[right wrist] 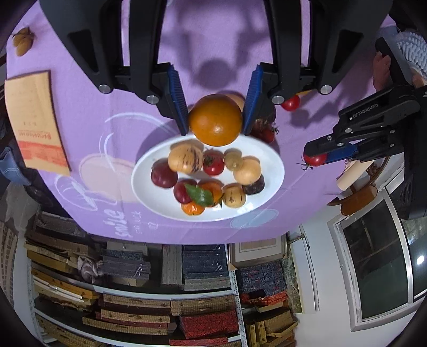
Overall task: Organize fruits
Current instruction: 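Lower the tomato onto the plate and open the left gripper while the right carries the orange over the plate, then open the right gripper over the plate and withdraw both grippers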
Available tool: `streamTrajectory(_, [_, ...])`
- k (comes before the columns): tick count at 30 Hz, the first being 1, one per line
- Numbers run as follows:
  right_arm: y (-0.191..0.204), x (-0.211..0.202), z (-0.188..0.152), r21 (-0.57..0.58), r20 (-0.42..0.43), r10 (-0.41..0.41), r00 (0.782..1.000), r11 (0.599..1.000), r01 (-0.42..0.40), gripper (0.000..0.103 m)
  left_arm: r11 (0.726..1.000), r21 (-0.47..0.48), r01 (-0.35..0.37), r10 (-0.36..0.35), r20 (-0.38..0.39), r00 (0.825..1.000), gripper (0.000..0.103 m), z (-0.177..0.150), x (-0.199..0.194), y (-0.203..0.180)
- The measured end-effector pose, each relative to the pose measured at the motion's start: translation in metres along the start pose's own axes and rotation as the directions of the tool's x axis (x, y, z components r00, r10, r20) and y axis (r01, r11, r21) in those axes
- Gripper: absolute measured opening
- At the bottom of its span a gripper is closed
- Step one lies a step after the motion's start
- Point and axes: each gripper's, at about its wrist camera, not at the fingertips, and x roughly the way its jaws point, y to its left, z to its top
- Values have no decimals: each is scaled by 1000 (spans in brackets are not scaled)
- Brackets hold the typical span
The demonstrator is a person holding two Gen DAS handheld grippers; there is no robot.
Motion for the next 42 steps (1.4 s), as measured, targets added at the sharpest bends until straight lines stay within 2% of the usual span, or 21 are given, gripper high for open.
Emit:
streamTrajectory(4, [-9,19,38,-18,7,-23,1000,1000,24,40,999,-24,21,-22,-7,1000,29,32,25,-2])
streamTrajectory(7, [-15,53,53,-13,-47,-18,999,1000,17,40,999,-50,9,-10,-21,1000,29,45,49,2])
streamTrajectory(12, [-21,93,59,-6,-90,-43,995,999,42,40,995,-96,-1,-7,-80,997,29,58,88,16])
streamTrajectory(18, [-22,110,62,-9,-87,-58,995,998,57,43,995,-97,14,-23,-99,995,30,62,109,19])
streamTrajectory(20, [-22,109,63,-9,-58,-72,996,997,72,67,994,-106,26,-37,-103,994,32,62,111,16])
streamTrajectory(21, [-21,107,63,-12,-43,-77,996,997,77,69,994,-108,28,-39,-101,994,41,62,111,16])
streamTrajectory(24, [-20,99,64,-20,-22,-83,996,996,82,69,993,-113,15,-24,-79,997,56,60,108,17])
streamTrajectory(29, [-24,74,59,3,27,-83,996,997,83,71,993,-116,-12,5,-59,998,63,57,87,24])
streamTrajectory(30, [-24,66,56,13,41,-85,996,996,85,73,993,-115,-23,17,-50,999,69,55,80,27])
streamTrajectory(32, [-26,49,48,32,76,-101,992,995,99,89,992,-116,-44,41,-27,999,76,48,64,31])
streamTrajectory(33, [-26,40,42,37,96,-111,989,993,108,91,992,-115,-55,53,-18,998,79,44,55,33])
streamTrajectory(38, [-25,7,15,30,146,-157,977,988,154,94,987,-140,-74,72,-25,997,81,11,25,43])
streamTrajectory(42, [-26,-11,-10,57,177,-166,970,986,158,94,986,-154,-71,64,-45,997,81,-21,9,38])
